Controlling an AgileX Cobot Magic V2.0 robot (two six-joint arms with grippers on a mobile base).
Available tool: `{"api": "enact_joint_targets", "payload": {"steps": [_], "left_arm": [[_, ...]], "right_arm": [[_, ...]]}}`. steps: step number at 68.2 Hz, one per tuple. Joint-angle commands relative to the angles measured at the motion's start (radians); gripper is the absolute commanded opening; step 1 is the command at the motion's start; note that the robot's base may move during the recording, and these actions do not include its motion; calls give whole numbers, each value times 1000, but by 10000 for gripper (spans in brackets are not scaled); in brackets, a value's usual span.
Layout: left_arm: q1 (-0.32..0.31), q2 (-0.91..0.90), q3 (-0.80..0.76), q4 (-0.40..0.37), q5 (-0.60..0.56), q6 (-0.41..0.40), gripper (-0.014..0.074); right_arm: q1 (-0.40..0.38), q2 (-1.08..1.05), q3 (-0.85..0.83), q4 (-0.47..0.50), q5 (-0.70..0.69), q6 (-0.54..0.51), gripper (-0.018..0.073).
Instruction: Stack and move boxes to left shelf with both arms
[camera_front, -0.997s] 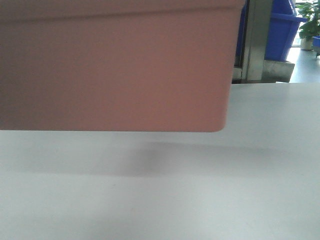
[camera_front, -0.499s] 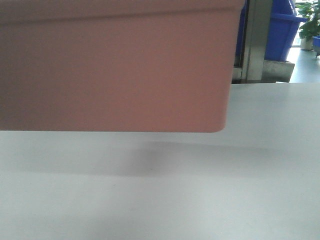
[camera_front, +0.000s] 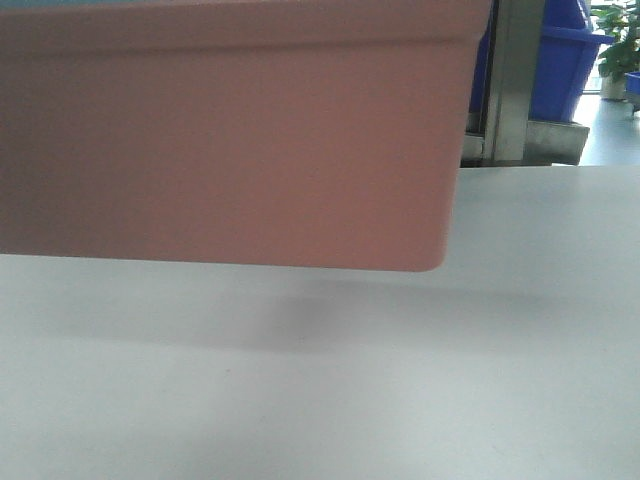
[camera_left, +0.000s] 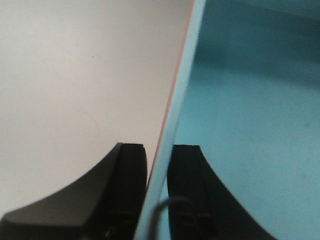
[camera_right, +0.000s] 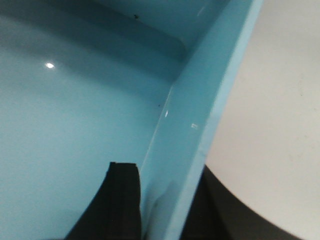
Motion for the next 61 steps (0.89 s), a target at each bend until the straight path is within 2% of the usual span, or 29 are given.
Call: {"api": "enact_joint_targets", "payload": {"steps": [1,61], "left_arm": [[-41,-38,-49,-60,-268,-5,-3],[-41,-38,-49,-60,-264,-5,-3]], "right_arm": [[26,-38,-36,68,-230,21,36],[25,-38,-36,68,-194,21,36]]}}
